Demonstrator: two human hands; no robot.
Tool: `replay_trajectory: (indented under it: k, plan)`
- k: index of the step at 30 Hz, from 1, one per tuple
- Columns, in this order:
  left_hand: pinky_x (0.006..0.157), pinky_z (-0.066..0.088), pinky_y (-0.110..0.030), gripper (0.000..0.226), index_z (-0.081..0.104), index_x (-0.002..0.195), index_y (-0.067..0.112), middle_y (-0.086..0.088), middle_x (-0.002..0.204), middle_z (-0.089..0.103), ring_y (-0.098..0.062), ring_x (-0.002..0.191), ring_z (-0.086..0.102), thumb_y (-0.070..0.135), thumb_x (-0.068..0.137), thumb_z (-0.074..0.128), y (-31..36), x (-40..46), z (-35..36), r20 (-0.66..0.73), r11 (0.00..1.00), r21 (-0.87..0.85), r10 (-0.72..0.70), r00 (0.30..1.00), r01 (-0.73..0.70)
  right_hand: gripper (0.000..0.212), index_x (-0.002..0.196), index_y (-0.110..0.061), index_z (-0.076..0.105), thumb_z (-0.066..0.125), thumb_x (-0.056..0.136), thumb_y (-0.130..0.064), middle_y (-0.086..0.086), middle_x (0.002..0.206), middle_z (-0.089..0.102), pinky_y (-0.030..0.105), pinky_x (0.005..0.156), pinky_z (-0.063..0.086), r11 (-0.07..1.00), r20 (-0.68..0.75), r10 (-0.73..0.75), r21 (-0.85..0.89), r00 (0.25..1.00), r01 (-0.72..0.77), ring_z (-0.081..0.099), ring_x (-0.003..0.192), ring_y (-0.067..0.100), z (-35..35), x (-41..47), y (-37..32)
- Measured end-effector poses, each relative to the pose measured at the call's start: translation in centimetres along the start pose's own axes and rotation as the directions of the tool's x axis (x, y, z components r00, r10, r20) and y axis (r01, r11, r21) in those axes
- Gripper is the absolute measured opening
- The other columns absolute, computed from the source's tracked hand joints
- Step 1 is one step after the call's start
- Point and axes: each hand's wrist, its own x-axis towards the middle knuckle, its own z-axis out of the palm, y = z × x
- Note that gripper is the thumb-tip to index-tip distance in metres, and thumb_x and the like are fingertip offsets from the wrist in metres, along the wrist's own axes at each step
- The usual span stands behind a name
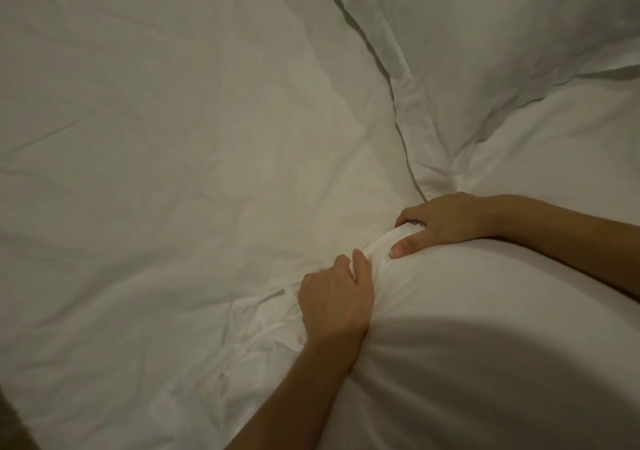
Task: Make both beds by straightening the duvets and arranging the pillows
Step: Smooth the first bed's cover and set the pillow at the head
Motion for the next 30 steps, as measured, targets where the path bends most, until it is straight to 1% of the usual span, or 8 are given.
replay_trajectory:
  k: [4, 8, 10, 13, 15, 19, 25, 30]
  plan:
    - [0.087, 0.038, -0.035, 0.05, 0.052, 0.106, 0.015, -0.007, 0.1, 0.064, -0.026, 0.092, 0.056, 0.046, 0.1, 0.013, -0.1, 0.1, -0.3, 0.095, 0.998, -0.062, -0.027, 0.995, 0.033, 0.097, 0.127, -0.029, 0.052, 0.026, 0.054, -0.086, -0.009, 0.128, 0.051, 0.031, 0.098, 0.035, 1.0, 0.036, -0.011, -0.004, 0.999, 0.011, 0.048, 0.116, 0.013, 0.1, 0.1, 0.0]
    - [0.096, 0.034, -0.037, 0.046, 0.04, 0.136, 0.027, -0.004, 0.122, 0.059, -0.026, 0.099, 0.052, 0.042, 0.102, 0.013, -0.1, -0.1, -0.8, 0.131, 0.979, -0.184, -0.059, 0.99, 0.083, 0.091, 0.128, -0.033, 0.049, 0.025, 0.057, -0.084, -0.011, 0.125, 0.05, 0.029, 0.094, 0.032, 1.0, 0.03, -0.008, -0.016, 1.0, 0.009, 0.046, 0.115, 0.013, 0.3, -0.3, -0.2]
    - [0.107, 0.025, -0.036, 0.05, 0.038, 0.141, 0.032, -0.006, 0.133, 0.055, -0.027, 0.121, 0.048, 0.046, 0.101, 0.011, 0.0, 0.0, -1.1, 0.209, 0.968, -0.229, -0.056, 0.976, 0.105, 0.086, 0.121, -0.031, 0.053, 0.025, 0.058, -0.083, -0.015, 0.105, 0.054, 0.028, 0.086, 0.032, 1.0, 0.014, -0.005, -0.019, 1.0, 0.005, 0.048, 0.101, 0.011, 0.4, -0.6, -0.4]
    - [0.108, 0.025, -0.037, 0.049, 0.018, 0.15, 0.031, -0.003, 0.143, 0.047, -0.025, 0.127, 0.044, 0.041, 0.103, 0.011, -0.1, 0.0, -1.2, 0.206, 0.964, -0.243, -0.058, 0.977, 0.108, 0.087, 0.111, -0.027, 0.057, 0.023, 0.055, -0.085, -0.017, 0.089, 0.054, 0.027, 0.076, 0.033, 0.999, -0.076, -0.021, -0.05, 0.997, 0.017, 0.05, 0.086, 0.008, 0.8, -0.9, -0.3]
    - [0.107, 0.027, -0.038, 0.049, 0.012, 0.151, 0.027, -0.004, 0.143, 0.044, -0.024, 0.126, 0.044, 0.038, 0.103, 0.014, -0.1, -0.4, -1.3, 0.179, 0.966, -0.239, -0.054, 0.982, 0.097, 0.091, 0.107, -0.024, 0.06, 0.022, 0.053, -0.087, -0.012, 0.09, 0.059, 0.025, 0.07, 0.034, 0.997, -0.14, -0.039, -0.076, 0.989, 0.029, 0.051, 0.08, 0.006, 1.2, -1.0, -0.2]
    - [0.104, 0.027, -0.038, 0.059, 0.055, 0.123, 0.018, -0.006, 0.127, 0.057, -0.024, 0.116, 0.049, 0.053, 0.099, 0.014, 0.3, -1.0, -1.5, 0.185, 0.969, -0.239, -0.024, 0.982, 0.069, 0.094, 0.1, -0.018, 0.064, 0.022, 0.051, -0.087, -0.004, 0.089, 0.064, 0.023, 0.065, 0.036, 0.996, -0.228, -0.044, -0.084, 0.973, 0.025, 0.055, 0.079, 0.008, 1.9, -1.8, -0.1]
    - [0.107, 0.027, -0.037, 0.066, 0.045, 0.134, 0.028, -0.003, 0.13, 0.054, -0.025, 0.123, 0.047, 0.067, 0.089, 0.014, -0.4, -2.5, -3.0, 0.329, 0.925, -0.379, 0.157, 0.931, -0.023, 0.081, 0.084, -0.016, 0.06, 0.024, 0.057, -0.084, -0.006, 0.07, 0.056, 0.021, 0.056, 0.028, 0.989, -0.386, -0.051, -0.149, 0.921, -0.008, 0.048, 0.066, 0.003, 3.2, -4.5, -0.7]
    - [0.103, 0.036, -0.032, 0.085, 0.037, 0.127, 0.049, 0.024, 0.116, 0.049, -0.004, 0.11, 0.048, 0.093, 0.057, 0.019, -1.8, -4.4, -2.3, 0.309, 0.853, -0.47, 0.4, 0.863, -0.227, 0.081, 0.079, -0.018, 0.058, 0.022, 0.053, -0.086, -0.008, 0.061, 0.052, 0.022, 0.053, 0.024, 0.988, -0.503, -0.061, -0.155, 0.862, -0.021, 0.047, 0.062, 0.004, 5.0, -7.5, -1.5]
